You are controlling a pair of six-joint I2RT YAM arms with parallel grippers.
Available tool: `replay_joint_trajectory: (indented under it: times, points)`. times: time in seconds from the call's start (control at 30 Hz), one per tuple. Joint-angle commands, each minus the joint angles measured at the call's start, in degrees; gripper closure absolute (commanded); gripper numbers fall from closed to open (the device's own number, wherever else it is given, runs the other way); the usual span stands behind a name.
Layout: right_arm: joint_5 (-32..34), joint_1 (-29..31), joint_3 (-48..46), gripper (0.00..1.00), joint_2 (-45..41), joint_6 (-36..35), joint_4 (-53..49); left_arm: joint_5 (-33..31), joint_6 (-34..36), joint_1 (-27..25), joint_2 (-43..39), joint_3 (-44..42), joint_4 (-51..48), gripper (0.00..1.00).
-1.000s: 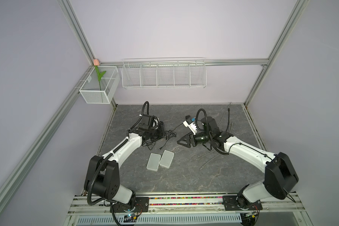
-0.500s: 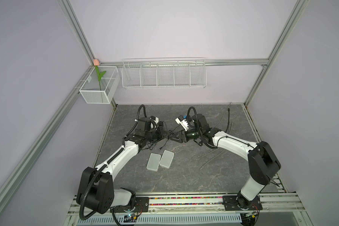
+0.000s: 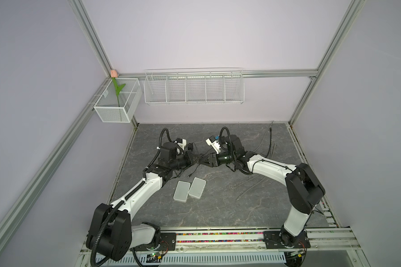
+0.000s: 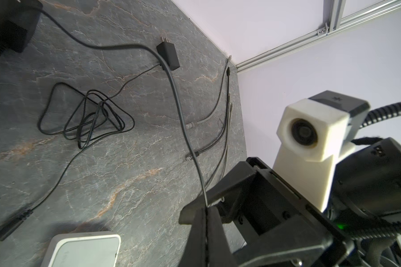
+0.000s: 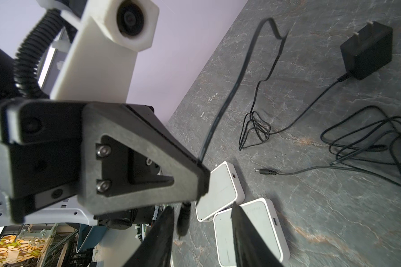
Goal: Insert the plug into the switch port
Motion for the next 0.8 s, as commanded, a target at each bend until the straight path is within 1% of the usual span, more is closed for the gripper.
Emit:
replay_joint_trajectory:
  times: [0.0,0.1,0.17,0.27,0.3,0.4,0.43,0.47,0.6,0.7,0.77]
  points:
    - [-1.98,0.68,1.64,0.58,0.94,1.81,2.2,0.2,-1.23,-0.37,-1.25,-0.45,1.79,1.0]
    - [-2.24,0.85,1.98,0.65,1.37,1.89,2.12,-0.19,-1.32,-0.92,-1.5,-0.45,1.66,1.0]
    - [-2.62,0.95,2.02,0.78,1.48,1.98,2.48,-0.4,-1.42,-1.12,-1.63,-0.58,1.53,1.0]
    - [-2.82,1.03,1.74,0.86,1.19,2.08,2.45,-0.42,-1.4,-1.18,-1.71,-0.62,1.32,1.0]
    - [-2.73,0.99,1.56,0.89,1.05,1.97,2.31,-0.5,-1.24,-1.22,-1.66,-0.55,0.97,0.97]
    - [-2.3,1.29,0.44,0.91,0.03,1.52,1.74,-0.85,-1.16,-1.23,-1.36,-0.63,0.69,0.72]
    - [-2.1,1.43,0.06,0.92,-0.45,1.14,1.28,-0.98,-1.22,-1.16,-1.25,-0.62,0.79,0.65]
    - [-1.75,1.64,-0.31,0.92,-0.98,0.59,0.57,-0.95,-1.33,-1.21,-1.03,-0.71,1.0,0.62]
    - [0.07,2.66,-1.22,0.92,-2.6,-1.82,-2.54,-1.05,-2.05,-1.2,-0.21,-0.71,2.33,0.62]
    - [0.12,2.97,-1.79,0.92,-3.31,-2.05,-2.88,-1.09,-2.46,-1.22,0.65,-0.12,2.7,0.69]
    - [0.43,3.07,-2.23,0.92,-3.87,-2.25,-3.14,-1.28,-2.13,-1.22,0.75,0.51,2.02,0.75]
